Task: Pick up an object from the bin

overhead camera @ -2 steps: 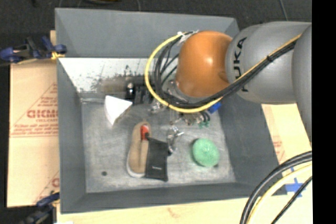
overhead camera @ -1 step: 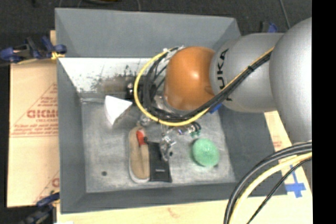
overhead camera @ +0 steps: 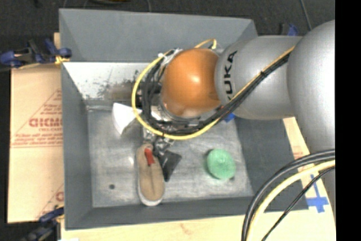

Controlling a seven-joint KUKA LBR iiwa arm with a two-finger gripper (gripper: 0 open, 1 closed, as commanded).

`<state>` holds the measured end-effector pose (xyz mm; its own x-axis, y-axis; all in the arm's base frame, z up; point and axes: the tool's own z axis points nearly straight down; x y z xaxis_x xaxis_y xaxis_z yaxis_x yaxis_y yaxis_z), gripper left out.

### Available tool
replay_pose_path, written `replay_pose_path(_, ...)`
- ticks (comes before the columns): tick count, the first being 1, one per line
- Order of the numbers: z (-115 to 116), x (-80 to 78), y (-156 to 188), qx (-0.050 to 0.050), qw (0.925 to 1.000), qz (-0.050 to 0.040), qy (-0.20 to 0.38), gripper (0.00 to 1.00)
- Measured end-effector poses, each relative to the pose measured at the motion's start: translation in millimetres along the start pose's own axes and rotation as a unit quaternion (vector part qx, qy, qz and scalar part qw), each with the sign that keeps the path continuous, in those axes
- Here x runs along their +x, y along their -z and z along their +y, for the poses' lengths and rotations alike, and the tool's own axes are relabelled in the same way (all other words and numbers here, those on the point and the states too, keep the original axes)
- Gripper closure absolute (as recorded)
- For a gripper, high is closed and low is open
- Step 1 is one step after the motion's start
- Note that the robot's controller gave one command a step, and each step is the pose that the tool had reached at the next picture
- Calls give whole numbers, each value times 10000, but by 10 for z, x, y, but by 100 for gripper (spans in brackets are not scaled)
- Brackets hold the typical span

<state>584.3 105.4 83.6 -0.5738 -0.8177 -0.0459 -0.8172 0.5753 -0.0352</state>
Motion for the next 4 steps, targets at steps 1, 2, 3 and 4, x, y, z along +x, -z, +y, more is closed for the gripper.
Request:
replay_pose_path(1, -1, 3, -1, -2, 10000, 3, -7, 100)
replay_pose_path(2, -74, 17, 335, -99, 9998, 156, -5, 100)
replay_pose_path(3, -83, 18, 464, -132, 9997, 189, -22, 100)
replay_pose_path(4, 107, 50, 974, -182, 9985, 211, 476, 100)
